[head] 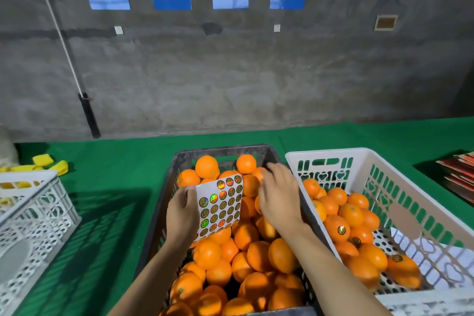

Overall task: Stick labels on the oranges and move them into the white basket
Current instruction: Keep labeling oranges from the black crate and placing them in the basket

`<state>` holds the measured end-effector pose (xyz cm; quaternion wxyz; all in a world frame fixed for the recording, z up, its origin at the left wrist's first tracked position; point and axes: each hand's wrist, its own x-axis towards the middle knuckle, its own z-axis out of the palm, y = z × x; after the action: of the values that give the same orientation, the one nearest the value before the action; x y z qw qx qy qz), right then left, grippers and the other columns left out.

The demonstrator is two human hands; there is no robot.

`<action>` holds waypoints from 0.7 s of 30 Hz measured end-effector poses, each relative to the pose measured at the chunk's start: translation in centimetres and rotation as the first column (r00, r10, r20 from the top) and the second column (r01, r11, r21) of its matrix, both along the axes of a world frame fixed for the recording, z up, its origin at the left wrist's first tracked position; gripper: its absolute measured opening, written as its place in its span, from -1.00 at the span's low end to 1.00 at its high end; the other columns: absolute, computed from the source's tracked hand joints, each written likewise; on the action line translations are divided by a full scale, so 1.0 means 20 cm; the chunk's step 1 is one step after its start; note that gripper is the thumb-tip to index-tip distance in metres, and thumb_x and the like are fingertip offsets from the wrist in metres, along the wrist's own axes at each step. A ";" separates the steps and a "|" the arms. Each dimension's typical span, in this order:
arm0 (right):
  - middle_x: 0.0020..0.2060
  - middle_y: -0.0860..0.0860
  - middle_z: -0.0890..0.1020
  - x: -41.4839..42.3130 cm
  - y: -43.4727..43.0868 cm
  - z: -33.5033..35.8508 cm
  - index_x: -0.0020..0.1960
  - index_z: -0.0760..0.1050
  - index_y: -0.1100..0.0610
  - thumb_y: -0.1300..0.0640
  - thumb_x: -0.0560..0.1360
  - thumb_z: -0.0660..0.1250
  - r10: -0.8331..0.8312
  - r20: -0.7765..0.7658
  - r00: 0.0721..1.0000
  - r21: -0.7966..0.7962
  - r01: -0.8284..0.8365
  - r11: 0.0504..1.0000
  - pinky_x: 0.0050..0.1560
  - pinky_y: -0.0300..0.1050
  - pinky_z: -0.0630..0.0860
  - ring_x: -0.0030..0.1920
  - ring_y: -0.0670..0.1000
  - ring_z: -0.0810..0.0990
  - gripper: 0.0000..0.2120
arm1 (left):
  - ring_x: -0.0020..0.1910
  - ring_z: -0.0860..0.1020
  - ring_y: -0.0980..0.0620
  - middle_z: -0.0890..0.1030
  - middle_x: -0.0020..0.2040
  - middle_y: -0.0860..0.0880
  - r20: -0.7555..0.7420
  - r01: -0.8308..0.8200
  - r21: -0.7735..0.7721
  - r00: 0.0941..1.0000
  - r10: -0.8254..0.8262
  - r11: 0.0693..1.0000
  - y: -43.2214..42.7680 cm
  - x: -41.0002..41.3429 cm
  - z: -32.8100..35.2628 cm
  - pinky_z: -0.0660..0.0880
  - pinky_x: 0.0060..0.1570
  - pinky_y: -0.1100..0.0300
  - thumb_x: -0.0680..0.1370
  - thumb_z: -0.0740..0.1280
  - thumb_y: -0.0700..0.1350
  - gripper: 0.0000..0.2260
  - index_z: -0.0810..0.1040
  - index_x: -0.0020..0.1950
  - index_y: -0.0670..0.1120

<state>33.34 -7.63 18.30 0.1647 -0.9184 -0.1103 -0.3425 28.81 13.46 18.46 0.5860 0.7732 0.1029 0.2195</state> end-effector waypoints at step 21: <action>0.19 -0.13 0.50 -0.08 0.24 -0.07 0.43 0.38 -0.09 -0.10 0.65 0.16 0.380 -0.175 0.908 0.186 -0.349 0.919 0.27 -0.11 0.18 0.21 -0.06 0.41 -0.64 | -0.28 0.64 -0.23 0.66 -0.27 -0.22 -0.117 0.475 -0.094 0.867 -0.484 0.875 -0.01 -0.02 0.02 0.55 -0.28 0.08 0.65 0.21 -0.18 -0.72 0.59 -0.20 -0.19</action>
<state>31.69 -2.87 16.94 0.3052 -0.8970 -0.2364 -0.2152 28.42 13.22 18.91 0.6374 0.7691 -0.0455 0.0104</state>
